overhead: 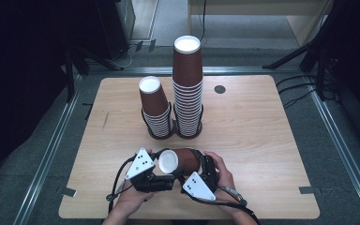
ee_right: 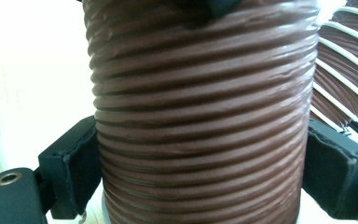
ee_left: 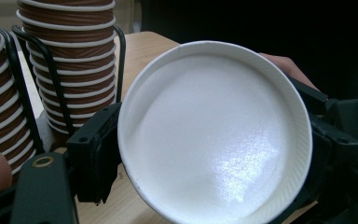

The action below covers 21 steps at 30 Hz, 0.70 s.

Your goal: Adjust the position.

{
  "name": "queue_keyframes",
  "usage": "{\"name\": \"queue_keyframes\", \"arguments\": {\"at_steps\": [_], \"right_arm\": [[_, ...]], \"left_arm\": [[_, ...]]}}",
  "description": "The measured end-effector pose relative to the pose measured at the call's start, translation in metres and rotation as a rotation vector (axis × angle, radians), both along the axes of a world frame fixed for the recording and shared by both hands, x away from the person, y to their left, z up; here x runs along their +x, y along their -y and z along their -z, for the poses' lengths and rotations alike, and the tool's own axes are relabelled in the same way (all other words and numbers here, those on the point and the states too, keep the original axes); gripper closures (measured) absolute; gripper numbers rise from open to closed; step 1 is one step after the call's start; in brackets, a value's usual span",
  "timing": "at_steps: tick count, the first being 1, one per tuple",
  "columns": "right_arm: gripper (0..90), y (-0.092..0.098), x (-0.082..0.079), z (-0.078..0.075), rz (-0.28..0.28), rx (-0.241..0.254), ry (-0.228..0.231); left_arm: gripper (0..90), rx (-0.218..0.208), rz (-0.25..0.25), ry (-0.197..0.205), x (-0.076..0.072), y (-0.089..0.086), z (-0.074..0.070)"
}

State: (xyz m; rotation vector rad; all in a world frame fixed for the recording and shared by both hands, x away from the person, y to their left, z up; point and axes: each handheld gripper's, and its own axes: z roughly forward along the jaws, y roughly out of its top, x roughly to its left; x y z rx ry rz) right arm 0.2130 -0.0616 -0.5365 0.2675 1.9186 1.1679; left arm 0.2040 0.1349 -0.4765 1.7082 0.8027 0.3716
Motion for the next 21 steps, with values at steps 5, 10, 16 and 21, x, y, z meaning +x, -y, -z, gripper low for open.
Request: {"name": "queue_keyframes", "arguments": {"at_steps": [5,10,16,21], "right_arm": [[9.5,0.000,0.001,0.002,-0.007,0.009,-0.016],[7.4,0.000,0.000,0.003,-0.011,0.040,-0.040],[0.5,0.002,0.001,0.006,0.006,0.011,-0.043],[0.0,0.011,0.005,0.008,0.020,0.039,-0.070]], "left_arm": [[20.2,0.001,0.006,-0.004,0.001,-0.001,0.001],[21.1,0.003,0.011,0.003,0.001,-0.001,0.000],[21.8,-0.004,-0.001,0.020,0.000,-0.005,-0.002],[22.1,-0.012,-0.037,0.043,0.002,-0.015,-0.003]]}}
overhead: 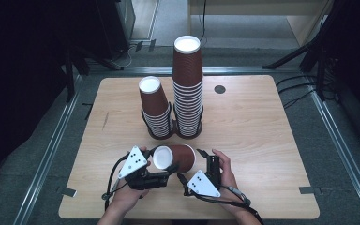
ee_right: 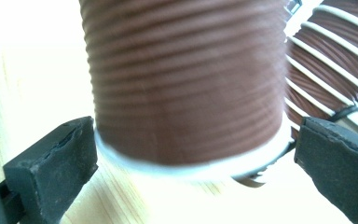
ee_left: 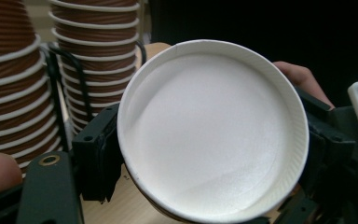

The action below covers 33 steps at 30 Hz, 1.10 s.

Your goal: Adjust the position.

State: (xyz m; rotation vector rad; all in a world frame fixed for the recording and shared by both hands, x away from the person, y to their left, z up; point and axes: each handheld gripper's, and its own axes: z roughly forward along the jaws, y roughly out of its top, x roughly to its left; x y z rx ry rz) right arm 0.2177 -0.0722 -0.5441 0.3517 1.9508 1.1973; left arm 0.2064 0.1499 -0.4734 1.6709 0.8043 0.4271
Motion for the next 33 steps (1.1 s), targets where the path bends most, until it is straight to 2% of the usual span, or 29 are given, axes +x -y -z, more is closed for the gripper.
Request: {"name": "queue_keyframes", "arguments": {"at_steps": [5,8,11,14,17,19,22,23,24,29,31,33], "right_arm": [[0.0,0.003,0.001,0.000,0.023,0.023,-0.019],[0.0,0.005,0.001,0.000,0.038,0.056,-0.042],[0.0,0.007,0.002,-0.002,0.048,0.115,-0.087],[0.0,0.010,0.002,-0.004,0.059,0.144,-0.119],[0.0,0.015,0.001,-0.006,0.071,0.214,-0.186],[0.1,0.017,0.001,-0.009,0.083,0.257,-0.235],[0.6,0.019,0.002,-0.012,0.103,0.299,-0.273],[0.7,0.020,0.001,-0.016,0.122,0.344,-0.303],[0.7,0.020,0.001,-0.016,0.122,0.344,-0.303],[0.3,0.020,0.000,-0.022,0.158,0.429,-0.343],[0.0,0.018,-0.001,-0.022,0.175,0.439,-0.353],[0.0,0.016,-0.003,-0.023,0.195,0.476,-0.379]], "left_arm": [[22.2,-0.013,-0.035,0.018,0.002,-0.009,-0.001],[22.3,-0.009,-0.048,0.037,0.003,-0.011,-0.001],[22.3,-0.007,-0.057,0.043,0.003,-0.011,-0.001],[22.4,-0.014,-0.061,0.046,0.004,-0.010,0.001],[22.4,0.005,-0.075,0.049,0.005,-0.010,0.003],[22.4,-0.004,-0.091,0.049,0.006,-0.011,0.005],[22.4,-0.018,-0.106,0.064,0.005,-0.012,0.007],[22.4,-0.023,-0.111,0.074,0.005,-0.012,0.008],[22.4,-0.029,-0.115,0.082,0.005,-0.011,0.008],[22.4,-0.064,-0.127,0.098,0.005,-0.012,0.010],[22.3,-0.067,-0.133,0.101,0.005,-0.014,0.010],[22.3,-0.068,-0.143,0.100,0.006,-0.016,0.009]]}}
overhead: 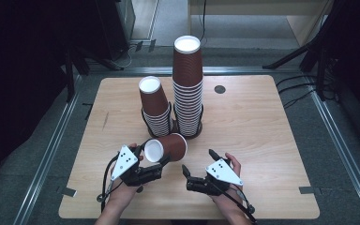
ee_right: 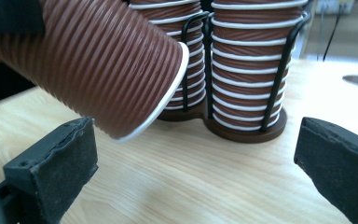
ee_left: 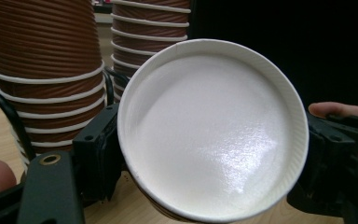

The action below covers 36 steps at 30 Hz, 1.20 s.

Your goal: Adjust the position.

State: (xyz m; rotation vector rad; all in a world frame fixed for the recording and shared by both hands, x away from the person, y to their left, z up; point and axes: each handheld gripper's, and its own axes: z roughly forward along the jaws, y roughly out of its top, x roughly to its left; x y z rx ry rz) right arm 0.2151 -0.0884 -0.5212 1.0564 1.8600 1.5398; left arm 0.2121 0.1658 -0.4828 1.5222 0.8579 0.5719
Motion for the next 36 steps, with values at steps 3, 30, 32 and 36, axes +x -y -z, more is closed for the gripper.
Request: {"name": "queue_keyframes", "arguments": {"at_steps": [3,30,32,36], "right_arm": [[0.0,-0.0014,-0.0018,-0.0032,0.022,0.095,-0.066],[0.0,-0.0044,0.0014,0.0002,0.073,0.897,-0.591],[0.0,-0.0051,0.0018,0.0017,0.089,0.922,-0.611],[0.0,-0.0052,0.0024,0.0042,0.100,0.983,-0.673]], "left_arm": [[22.3,-0.006,-0.005,0.000,0.0004,-0.0010,0.0002],[22.2,-0.018,-0.006,0.019,0.0012,-0.0004,0.0042],[22.2,-0.022,-0.006,0.020,0.0015,-0.0007,0.0046],[22.1,-0.026,-0.007,0.018,0.0018,-0.0008,0.0062]]}}
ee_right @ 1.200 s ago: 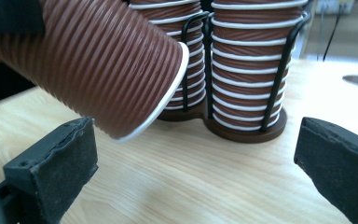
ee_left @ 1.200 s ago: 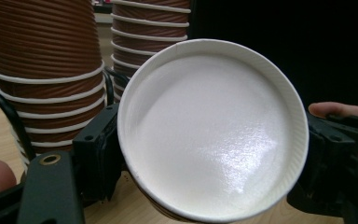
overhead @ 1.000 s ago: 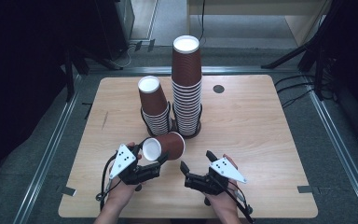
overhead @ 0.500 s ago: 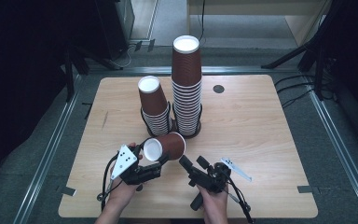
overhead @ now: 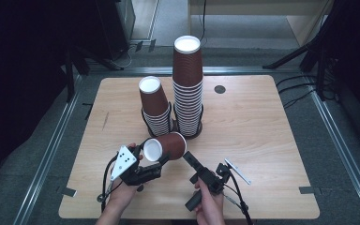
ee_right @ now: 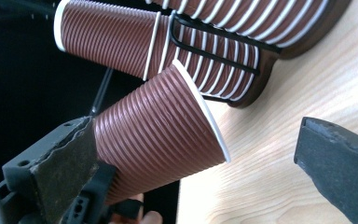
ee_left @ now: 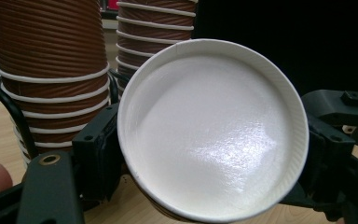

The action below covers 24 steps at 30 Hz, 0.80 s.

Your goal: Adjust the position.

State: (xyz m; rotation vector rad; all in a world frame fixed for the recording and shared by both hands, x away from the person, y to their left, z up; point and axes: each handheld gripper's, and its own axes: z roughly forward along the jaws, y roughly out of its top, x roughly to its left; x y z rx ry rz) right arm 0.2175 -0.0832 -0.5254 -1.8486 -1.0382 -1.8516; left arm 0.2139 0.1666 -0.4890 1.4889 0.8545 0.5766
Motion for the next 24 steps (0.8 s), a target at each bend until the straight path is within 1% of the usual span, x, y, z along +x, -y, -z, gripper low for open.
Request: {"name": "queue_keyframes", "arguments": {"at_steps": [1,3,6,7,12,15,18,20,24], "right_arm": [[0.0,0.000,0.000,0.000,0.003,0.022,-0.018],[0.0,0.000,0.000,0.000,0.006,0.049,-0.039],[0.0,-0.003,0.001,0.000,0.000,0.116,-0.088],[0.0,-0.004,0.001,0.000,-0.005,0.143,-0.113],[0.0,-0.011,0.001,0.001,-0.010,0.234,-0.175],[0.0,-0.015,0.000,0.000,-0.002,0.273,-0.200],[0.0,-0.018,0.000,0.000,-0.010,0.299,-0.231],[0.0,-0.020,0.001,0.002,-0.009,0.318,-0.263],[0.0,-0.024,0.004,0.004,-0.008,0.355,-0.294]], "left_arm": [[22.1,-0.002,0.001,0.000,0.000,0.000,0.000],[22.1,-0.001,0.001,0.004,0.000,0.001,0.001],[22.1,-0.004,0.005,0.010,-0.001,0.002,0.002],[22.1,-0.003,0.007,0.012,-0.001,0.003,0.002],[22.1,0.001,0.009,0.023,-0.002,0.005,0.003],[22.1,-0.001,0.009,0.027,-0.002,0.005,0.004],[22.1,-0.002,0.011,0.032,-0.002,0.006,0.005],[22.1,-0.003,0.014,0.036,-0.003,0.006,0.005],[22.1,-0.002,0.019,0.046,-0.004,0.007,0.005]]}}
